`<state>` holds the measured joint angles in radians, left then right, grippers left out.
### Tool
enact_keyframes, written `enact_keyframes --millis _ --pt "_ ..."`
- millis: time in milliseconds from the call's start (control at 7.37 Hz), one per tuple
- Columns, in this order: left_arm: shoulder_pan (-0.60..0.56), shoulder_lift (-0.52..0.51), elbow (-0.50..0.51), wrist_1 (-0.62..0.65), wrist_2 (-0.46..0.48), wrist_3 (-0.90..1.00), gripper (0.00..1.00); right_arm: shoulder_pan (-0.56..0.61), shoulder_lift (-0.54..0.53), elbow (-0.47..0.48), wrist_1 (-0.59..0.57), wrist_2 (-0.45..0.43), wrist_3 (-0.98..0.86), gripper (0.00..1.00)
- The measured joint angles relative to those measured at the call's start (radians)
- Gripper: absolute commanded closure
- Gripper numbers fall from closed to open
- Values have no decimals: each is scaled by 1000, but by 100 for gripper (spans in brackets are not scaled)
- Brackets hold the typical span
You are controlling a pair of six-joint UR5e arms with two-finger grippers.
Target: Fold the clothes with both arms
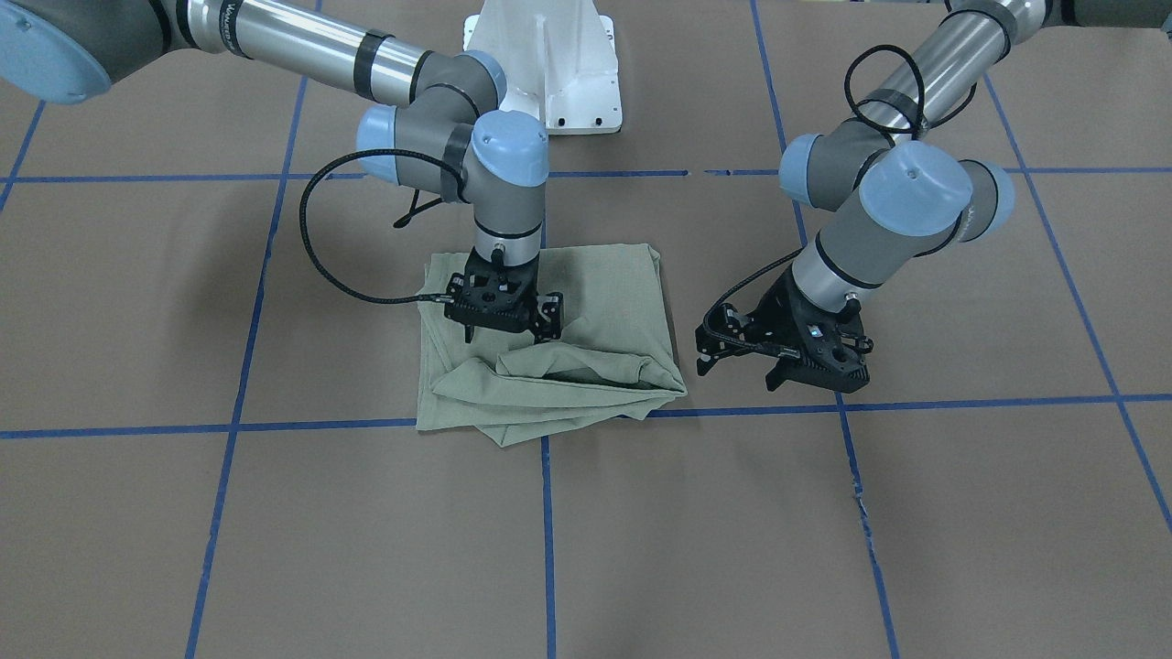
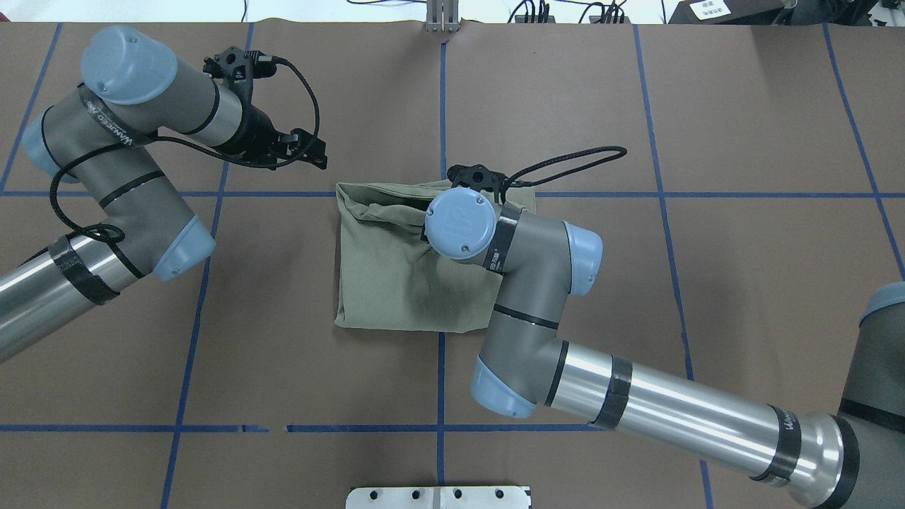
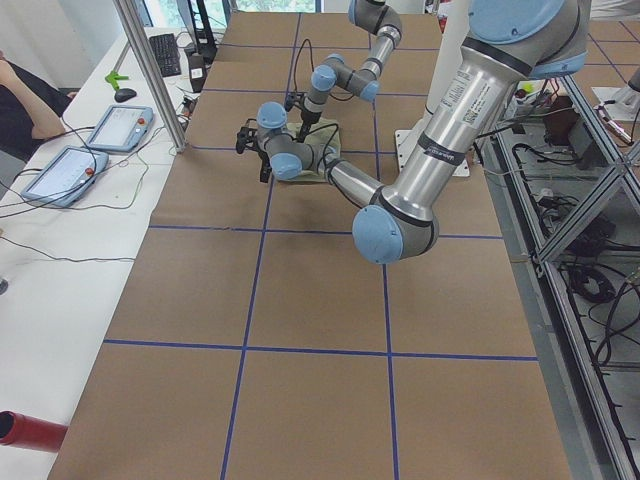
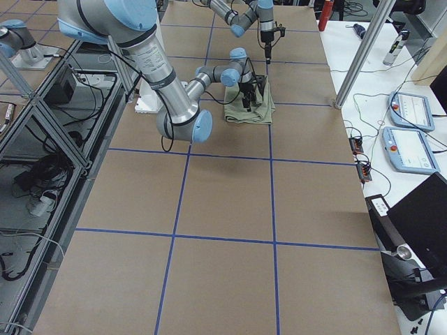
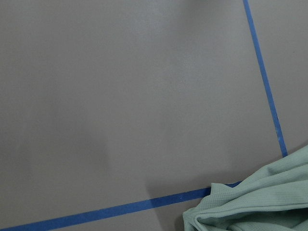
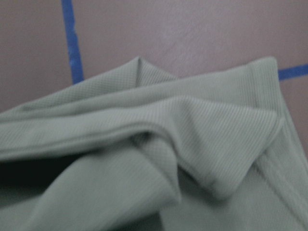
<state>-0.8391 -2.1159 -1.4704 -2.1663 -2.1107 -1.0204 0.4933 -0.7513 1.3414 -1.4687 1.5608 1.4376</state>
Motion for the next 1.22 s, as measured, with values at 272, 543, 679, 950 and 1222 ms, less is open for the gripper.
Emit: enact_keyframes --millis 272,543,679,950,1222 --pt "0 2 -3 -3 0 -4 0 95 39 -129 -2 -29 -55 0" --pt "0 2 -4 -4 2 -11 0 202 47 -189 -5 -56 -117 0" --pt "2 1 -4 -1 4 -14 0 251 46 -197 -3 -30 -174 0" --pt "45 -4 -11 9 35 -67 0 314 45 -188 12 78 -295 0" --pt "154 -12 -15 46 160 -120 0 327 42 -168 27 128 -330 0"
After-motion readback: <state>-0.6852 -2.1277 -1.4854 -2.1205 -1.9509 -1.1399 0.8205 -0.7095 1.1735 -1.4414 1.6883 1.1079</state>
